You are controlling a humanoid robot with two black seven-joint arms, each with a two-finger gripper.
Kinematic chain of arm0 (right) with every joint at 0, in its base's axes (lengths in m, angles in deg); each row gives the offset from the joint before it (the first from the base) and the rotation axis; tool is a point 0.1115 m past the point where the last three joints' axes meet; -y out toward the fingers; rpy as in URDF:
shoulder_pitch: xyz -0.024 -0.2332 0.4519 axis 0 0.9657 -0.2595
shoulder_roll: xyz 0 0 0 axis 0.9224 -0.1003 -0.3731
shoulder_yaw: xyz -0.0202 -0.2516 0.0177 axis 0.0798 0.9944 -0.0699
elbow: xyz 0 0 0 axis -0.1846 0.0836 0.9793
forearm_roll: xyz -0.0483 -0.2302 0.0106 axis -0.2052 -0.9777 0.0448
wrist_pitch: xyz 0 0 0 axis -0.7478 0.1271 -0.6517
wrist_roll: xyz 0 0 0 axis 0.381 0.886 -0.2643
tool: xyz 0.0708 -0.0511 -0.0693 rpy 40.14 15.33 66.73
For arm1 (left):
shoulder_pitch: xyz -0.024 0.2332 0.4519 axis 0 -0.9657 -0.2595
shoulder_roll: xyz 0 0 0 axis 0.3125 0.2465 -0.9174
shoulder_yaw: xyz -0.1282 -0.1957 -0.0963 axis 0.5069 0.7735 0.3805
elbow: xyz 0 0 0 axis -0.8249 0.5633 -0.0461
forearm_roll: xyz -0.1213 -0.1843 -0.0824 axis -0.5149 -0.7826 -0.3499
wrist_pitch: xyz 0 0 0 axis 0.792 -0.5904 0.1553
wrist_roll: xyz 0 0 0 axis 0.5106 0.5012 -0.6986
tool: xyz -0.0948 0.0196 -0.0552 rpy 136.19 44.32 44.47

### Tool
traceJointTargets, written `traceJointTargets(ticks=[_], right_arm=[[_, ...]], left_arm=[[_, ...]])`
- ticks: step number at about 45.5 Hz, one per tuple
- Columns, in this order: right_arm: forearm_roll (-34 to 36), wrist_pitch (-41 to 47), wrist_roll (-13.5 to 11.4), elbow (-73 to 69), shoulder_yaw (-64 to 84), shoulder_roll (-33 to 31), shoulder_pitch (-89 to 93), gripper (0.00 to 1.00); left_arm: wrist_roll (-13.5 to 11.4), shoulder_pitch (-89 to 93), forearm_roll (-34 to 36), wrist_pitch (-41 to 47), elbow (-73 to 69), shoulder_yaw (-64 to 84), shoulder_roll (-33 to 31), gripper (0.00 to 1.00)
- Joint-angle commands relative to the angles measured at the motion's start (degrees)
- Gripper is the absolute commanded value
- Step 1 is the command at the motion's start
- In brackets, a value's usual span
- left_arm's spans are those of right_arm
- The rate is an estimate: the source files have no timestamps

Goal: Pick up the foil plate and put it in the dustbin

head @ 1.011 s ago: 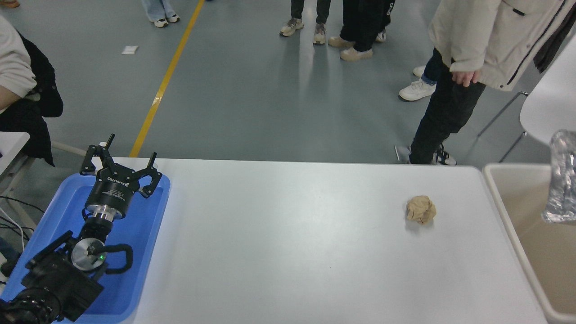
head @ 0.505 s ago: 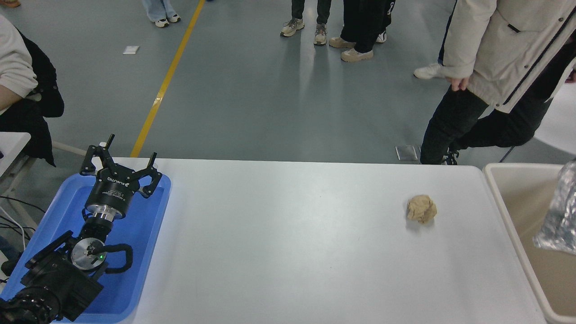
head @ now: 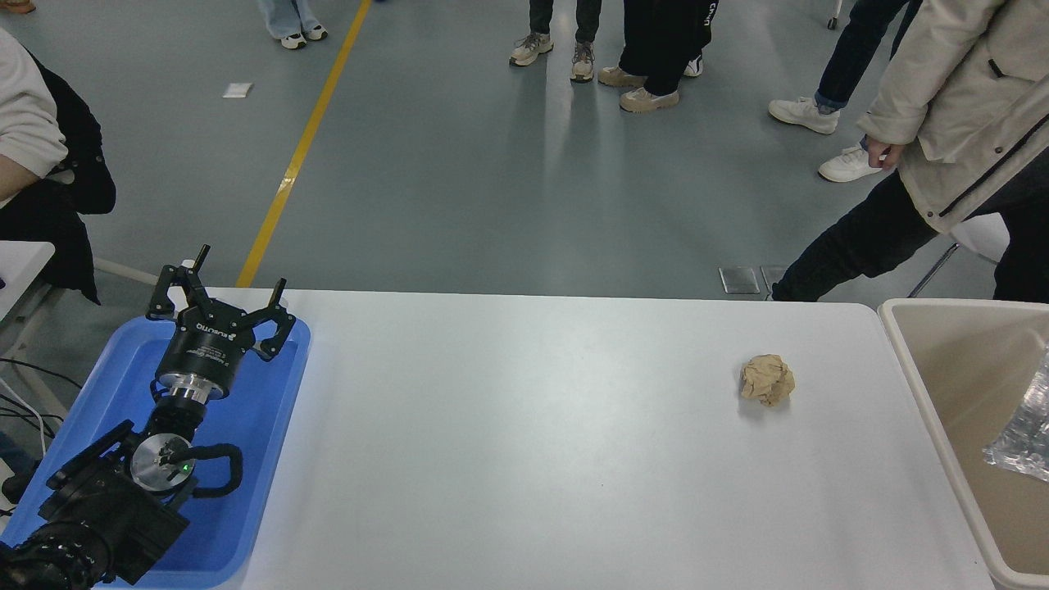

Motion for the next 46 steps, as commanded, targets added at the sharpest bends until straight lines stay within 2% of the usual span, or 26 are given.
traceJointTargets(ticks=[1,16,27,36,46], right_arm=[[-0.4,0.3,0.0,-1.0,-0.4,1.5,-0.1,1.00],[-1.8,1.1,0.1,-6.1,0.2,1.9,-19.8,1.00],[-8.9,1.9,0.1,-17.6,2.8,8.6,-37.1,1.00],[-9.9,12.4,0.1,-23.7,8.9,14.0,-47.3,1.00],[-9.9,26.8,0.0,-34.6,9.6,13.6,-60.8,1.00]], left_arm=[[0.0,0.0,0.0,0.0,0.0,0.0,0.0,1.00],[0.0,0.0,0.0,0.0,0.0,0.0,-0.1,1.00],[0.0,0.0,0.0,0.0,0.0,0.0,-0.1,1.00],[0.1,0.0,0.0,0.0,0.0,0.0,0.0,1.00],[0.0,0.0,0.0,0.0,0.0,0.0,0.0,1.00]])
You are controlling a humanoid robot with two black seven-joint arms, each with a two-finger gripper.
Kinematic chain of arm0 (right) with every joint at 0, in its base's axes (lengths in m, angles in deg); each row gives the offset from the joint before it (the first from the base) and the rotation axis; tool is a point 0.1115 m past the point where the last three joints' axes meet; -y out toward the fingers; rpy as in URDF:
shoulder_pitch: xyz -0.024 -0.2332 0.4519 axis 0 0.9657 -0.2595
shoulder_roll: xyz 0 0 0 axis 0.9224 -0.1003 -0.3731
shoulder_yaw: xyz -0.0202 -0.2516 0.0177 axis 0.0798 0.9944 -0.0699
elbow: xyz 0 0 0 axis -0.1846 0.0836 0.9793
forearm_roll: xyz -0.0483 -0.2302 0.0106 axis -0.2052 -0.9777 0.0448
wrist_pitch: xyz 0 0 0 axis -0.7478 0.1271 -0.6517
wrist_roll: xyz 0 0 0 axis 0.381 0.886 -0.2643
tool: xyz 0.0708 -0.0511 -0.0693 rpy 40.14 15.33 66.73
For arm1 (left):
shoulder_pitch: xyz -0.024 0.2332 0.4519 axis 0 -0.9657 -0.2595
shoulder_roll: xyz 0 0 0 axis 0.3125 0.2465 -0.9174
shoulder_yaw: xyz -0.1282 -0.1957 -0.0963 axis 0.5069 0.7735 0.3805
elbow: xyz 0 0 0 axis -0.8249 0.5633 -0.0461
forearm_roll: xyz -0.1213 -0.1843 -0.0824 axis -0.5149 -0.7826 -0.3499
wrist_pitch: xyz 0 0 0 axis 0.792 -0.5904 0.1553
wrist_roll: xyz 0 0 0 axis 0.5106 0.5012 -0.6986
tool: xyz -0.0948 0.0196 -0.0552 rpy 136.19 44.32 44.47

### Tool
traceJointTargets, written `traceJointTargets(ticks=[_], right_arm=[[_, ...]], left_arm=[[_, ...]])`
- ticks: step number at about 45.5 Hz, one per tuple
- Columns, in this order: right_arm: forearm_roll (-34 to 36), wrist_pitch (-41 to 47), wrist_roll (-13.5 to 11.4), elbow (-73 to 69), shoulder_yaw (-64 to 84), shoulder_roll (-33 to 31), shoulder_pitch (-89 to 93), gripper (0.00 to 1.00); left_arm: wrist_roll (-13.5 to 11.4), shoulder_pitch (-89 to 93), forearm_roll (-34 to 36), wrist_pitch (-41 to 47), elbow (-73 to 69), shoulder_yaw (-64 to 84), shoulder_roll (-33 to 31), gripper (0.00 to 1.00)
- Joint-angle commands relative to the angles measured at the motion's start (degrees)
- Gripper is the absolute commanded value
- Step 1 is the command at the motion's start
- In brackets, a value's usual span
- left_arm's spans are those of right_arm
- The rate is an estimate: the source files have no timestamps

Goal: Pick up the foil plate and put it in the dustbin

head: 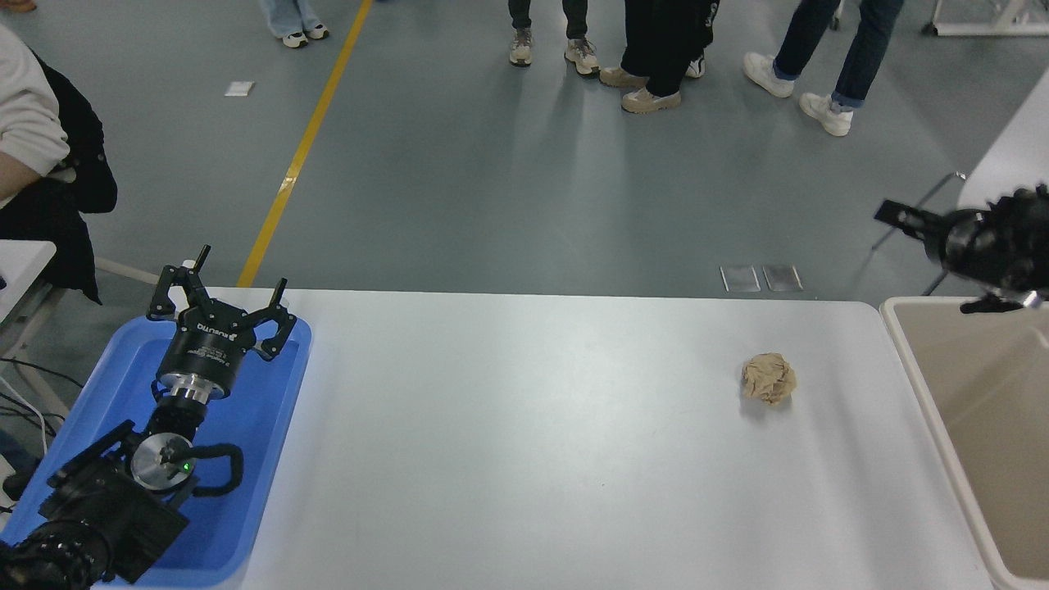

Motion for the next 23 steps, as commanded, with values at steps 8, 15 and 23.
traceJointTargets(ticks=[8,15,23], right_arm=[[-0.9,26.9,-0.1,-15.4,2.3,1.7,-21.8,1.00],[-2.0,34.1,-0.1,-20.1,2.9,2.0,-26.2,1.00],[-2.7,40.5,-0.1,-24.2,3.7,1.8,-31.0,1.00]], left_arm=[[0.0,0.0,0.0,0.0,0.0,0.0,0.0,1.00],[0.0,0.0,0.0,0.0,0.0,0.0,0.0,1.00],[0.0,0.0,0.0,0.0,0.0,0.0,0.0,1.00]])
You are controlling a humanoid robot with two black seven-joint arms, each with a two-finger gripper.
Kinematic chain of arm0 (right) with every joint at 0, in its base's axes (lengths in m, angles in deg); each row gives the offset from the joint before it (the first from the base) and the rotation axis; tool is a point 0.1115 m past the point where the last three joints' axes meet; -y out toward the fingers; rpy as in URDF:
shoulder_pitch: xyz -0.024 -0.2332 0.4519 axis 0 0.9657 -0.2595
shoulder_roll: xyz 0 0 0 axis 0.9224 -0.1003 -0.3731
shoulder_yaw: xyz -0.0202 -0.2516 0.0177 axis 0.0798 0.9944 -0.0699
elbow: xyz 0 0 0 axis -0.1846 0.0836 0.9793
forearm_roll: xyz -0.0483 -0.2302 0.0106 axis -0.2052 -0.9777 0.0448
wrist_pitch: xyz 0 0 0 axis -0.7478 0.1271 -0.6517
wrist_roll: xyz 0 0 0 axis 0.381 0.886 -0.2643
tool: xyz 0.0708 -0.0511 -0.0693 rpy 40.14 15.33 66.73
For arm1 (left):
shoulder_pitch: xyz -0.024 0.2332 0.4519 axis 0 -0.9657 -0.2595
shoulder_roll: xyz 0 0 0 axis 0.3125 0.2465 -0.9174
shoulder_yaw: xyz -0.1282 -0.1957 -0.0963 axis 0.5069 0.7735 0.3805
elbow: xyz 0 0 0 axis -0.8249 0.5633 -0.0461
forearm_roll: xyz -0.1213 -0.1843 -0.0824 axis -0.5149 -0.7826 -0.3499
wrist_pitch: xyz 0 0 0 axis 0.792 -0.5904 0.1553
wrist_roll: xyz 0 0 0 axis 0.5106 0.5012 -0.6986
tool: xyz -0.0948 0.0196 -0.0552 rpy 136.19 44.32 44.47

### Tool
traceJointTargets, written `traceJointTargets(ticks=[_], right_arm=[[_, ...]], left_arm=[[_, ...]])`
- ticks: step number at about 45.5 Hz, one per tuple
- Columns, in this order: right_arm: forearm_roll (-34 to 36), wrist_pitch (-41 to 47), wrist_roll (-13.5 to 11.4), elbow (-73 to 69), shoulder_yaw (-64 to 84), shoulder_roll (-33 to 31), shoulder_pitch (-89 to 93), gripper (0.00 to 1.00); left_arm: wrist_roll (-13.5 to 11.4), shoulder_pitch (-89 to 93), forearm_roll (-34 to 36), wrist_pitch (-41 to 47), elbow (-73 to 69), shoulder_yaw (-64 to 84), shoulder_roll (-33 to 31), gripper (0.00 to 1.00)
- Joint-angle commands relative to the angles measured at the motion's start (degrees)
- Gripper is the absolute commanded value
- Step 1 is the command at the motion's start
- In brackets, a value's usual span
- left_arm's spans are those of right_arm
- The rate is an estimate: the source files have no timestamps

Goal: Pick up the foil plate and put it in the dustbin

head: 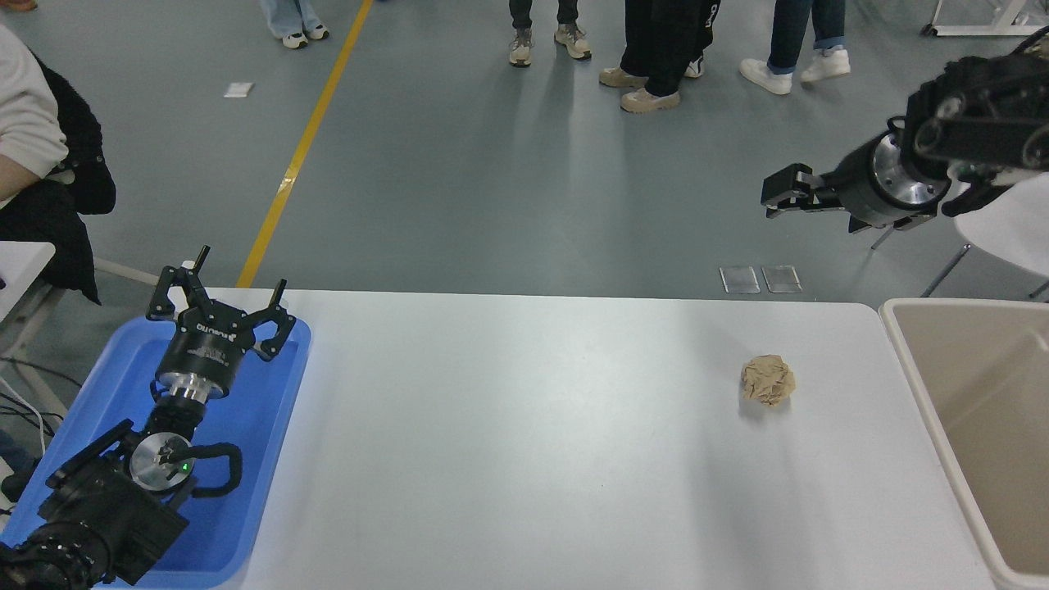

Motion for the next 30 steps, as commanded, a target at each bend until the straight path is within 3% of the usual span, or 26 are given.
traceJointTargets(ticks=[1,30], right_arm=[[-0.9,11.5,0.0,-7.0,1.0,0.0,-8.1,1.00],[-0.8,12.9,-0.1,-16.2,1.3,-1.5,-18.1,1.00]], left_arm=[[0.0,0.0,0.0,0.0,0.0,0.0,0.0,1.00],[0.0,0.0,0.0,0.0,0.0,0.0,0.0,1.00]])
